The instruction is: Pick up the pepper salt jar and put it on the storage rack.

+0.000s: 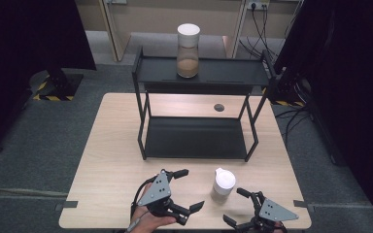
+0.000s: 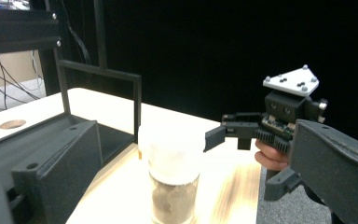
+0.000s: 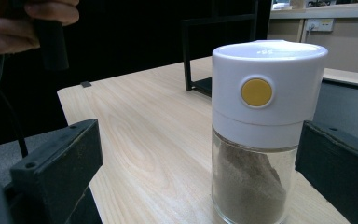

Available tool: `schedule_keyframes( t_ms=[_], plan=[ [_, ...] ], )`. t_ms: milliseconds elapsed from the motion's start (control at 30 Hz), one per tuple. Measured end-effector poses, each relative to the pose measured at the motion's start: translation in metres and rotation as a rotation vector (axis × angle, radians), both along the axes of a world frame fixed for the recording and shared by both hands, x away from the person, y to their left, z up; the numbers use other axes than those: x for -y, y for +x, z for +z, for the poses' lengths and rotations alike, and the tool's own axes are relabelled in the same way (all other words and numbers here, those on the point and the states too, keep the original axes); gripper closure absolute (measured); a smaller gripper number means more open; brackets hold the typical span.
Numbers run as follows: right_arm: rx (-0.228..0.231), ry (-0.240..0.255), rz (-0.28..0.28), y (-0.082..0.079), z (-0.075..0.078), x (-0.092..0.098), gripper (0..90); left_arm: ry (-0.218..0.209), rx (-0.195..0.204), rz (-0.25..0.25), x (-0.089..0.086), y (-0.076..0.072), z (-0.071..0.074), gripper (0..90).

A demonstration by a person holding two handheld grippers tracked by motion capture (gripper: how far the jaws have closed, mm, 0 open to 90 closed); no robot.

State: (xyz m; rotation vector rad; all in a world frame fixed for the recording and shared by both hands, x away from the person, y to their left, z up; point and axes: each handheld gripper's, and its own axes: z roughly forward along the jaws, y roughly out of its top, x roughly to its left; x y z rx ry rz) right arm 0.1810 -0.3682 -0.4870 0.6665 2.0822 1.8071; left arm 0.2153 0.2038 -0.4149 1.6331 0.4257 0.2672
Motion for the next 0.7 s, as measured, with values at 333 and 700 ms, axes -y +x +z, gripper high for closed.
schedule_keyframes(
  t_ms=[333,700],
  plan=[
    [0.0,-0.005,0.001,0.0,0.0,0.0,1.2,-0.002,0.014,-0.005,-0.004,-0.006,-0.016,1.9],
    [0.009,-0.005,-0.001,-0.001,0.001,0.0,1.2,-0.012,-0.008,-0.011,-0.007,-0.009,-0.04,1.8]
  ],
)
